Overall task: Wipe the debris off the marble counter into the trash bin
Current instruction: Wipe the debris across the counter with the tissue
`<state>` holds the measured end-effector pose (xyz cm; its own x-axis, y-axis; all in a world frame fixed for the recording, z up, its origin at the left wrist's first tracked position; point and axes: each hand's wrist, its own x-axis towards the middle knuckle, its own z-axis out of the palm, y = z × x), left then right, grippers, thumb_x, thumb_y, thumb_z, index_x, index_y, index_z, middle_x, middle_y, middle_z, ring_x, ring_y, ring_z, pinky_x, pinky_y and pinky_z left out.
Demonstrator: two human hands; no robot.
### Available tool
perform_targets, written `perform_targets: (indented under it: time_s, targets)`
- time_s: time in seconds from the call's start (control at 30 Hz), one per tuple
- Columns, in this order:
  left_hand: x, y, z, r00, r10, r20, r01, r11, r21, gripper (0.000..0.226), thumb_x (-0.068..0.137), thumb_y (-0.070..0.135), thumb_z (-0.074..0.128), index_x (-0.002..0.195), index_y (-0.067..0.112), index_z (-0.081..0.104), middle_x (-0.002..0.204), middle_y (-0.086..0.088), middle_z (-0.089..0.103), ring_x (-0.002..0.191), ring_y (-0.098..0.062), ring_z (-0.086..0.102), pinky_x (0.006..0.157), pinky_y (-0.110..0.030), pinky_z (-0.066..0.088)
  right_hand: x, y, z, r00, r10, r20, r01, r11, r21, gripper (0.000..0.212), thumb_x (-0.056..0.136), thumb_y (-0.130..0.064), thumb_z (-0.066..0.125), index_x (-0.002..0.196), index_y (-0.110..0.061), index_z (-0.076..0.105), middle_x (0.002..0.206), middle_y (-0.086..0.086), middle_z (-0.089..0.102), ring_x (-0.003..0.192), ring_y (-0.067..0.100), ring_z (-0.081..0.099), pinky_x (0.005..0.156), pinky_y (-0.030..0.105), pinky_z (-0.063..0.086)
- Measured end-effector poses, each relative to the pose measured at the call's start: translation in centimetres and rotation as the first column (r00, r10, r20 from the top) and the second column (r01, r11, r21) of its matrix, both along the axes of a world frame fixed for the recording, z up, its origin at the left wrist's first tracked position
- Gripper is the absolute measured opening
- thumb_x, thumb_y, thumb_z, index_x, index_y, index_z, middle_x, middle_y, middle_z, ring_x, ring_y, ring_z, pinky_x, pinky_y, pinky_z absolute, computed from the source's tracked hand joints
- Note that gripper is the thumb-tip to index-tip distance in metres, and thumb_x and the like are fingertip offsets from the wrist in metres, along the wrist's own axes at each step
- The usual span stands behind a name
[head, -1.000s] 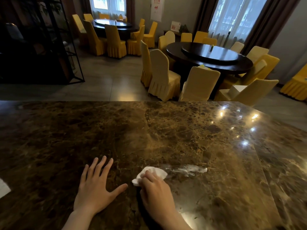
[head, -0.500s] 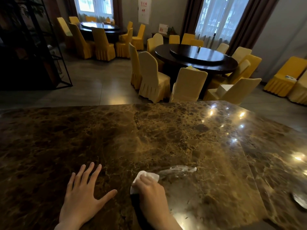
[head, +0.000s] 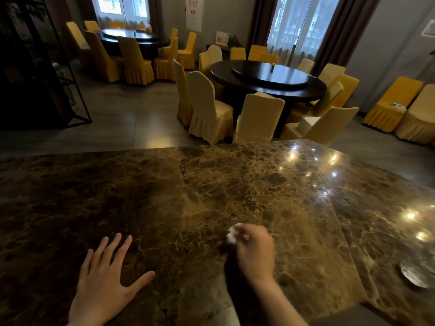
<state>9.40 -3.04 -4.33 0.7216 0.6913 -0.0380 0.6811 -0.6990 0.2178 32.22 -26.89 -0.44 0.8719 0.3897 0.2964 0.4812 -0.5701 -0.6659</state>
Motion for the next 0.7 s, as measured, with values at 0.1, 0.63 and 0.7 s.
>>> perform_targets:
  time_s: [0.1,0.63,0.7]
  targets:
    - [-0.1,0.1,-0.1,1.000,0.000,0.015,0.000,1.000,-0.005,0.124,0.056,0.108,0.011,0.159,0.039,0.001,0.170,0.009,-0.001,0.155,-0.015,-0.011,0.128,-0.046,-0.004,5.0,-3.4,0.3,0.957,-0.291,-0.012,0.289,0.953,-0.093,0.020,0.084,-0.011,0.075,0.095,-0.027,0.078,0.090,0.003,0.074,0.085,0.024,0.065,0.066,0.030,0.044]
    - [-0.1,0.2,-0.2,0.999,-0.008,0.034,0.009,1.000,-0.010,0.122,0.059,0.107,0.014,0.159,0.039,0.003,0.170,0.008,0.001,0.155,-0.015,-0.010,0.128,-0.047,-0.004,-4.0,3.4,-0.8,0.942,0.307,-0.139,-0.319,0.944,-0.079,0.027,0.082,-0.006,0.076,0.092,-0.031,0.078,0.085,-0.013,0.071,0.082,0.004,0.060,0.076,0.027,0.052]
    - [-0.1,0.2,-0.1,0.999,-0.004,0.032,0.005,1.000,-0.016,0.123,0.058,0.108,0.014,0.159,0.039,0.002,0.170,0.009,0.000,0.155,-0.014,-0.011,0.128,-0.046,-0.005,-2.8,2.8,-0.2,0.956,0.254,-0.148,-0.255,0.967,0.013,0.027,0.080,-0.005,0.079,0.091,-0.030,0.079,0.085,-0.013,0.073,0.080,0.003,0.063,0.074,0.025,0.052]
